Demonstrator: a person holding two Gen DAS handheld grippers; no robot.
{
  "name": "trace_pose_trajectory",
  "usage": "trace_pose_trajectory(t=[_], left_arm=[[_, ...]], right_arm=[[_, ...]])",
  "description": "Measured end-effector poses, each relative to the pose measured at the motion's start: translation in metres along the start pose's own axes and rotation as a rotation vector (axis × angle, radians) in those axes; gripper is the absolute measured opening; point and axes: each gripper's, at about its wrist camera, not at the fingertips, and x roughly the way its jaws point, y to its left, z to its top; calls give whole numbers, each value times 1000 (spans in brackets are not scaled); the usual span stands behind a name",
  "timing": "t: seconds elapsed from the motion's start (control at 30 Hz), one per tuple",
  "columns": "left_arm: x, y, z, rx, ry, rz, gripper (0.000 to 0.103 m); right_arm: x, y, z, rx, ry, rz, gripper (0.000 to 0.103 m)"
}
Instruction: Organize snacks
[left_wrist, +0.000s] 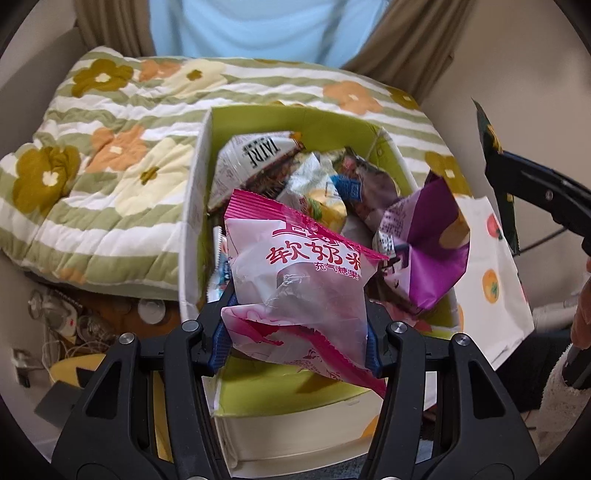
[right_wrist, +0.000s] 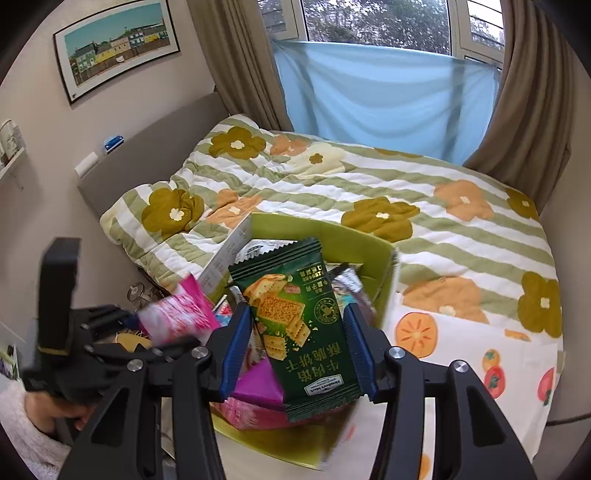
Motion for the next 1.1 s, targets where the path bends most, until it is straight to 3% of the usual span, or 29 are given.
trace_pose_trajectory(t=[0.07, 0.13, 0.2, 0.43, 0.6, 0.87, 0.93, 1.0, 1.07, 1.1], left_arm=[[9, 0, 0, 23, 14, -24, 53], [12, -3, -1, 43, 12, -10, 63], [12, -3, -4, 62, 1, 33, 103], [-14, 16, -10, 11, -59, 33, 102], [-20, 24, -11, 21, -67, 96, 102], [-25, 41, -26, -25, -66, 120, 102], [-24, 45, -30, -34, -60, 125, 102], [-24, 49, -34, -43, -56, 121, 102], [-23, 52, -39, -53, -52, 112, 102], [-23, 52, -41, -55, -51, 109, 102]], right_arm=[[4, 6, -1, 17, 14, -6, 47], [10, 10, -1, 29, 30, -8, 47], [15, 14, 0, 28, 40, -9, 47], [38, 26, -1, -9, 71, 47, 47], [49, 42, 5, -35, 78, 92, 47], [67, 65, 11, -59, 115, 145, 48], [71, 66, 9, -45, 121, 150, 53], [69, 64, 6, -26, 108, 143, 82], [64, 61, 2, 0, 86, 144, 93], [62, 59, 1, 11, 81, 145, 93]])
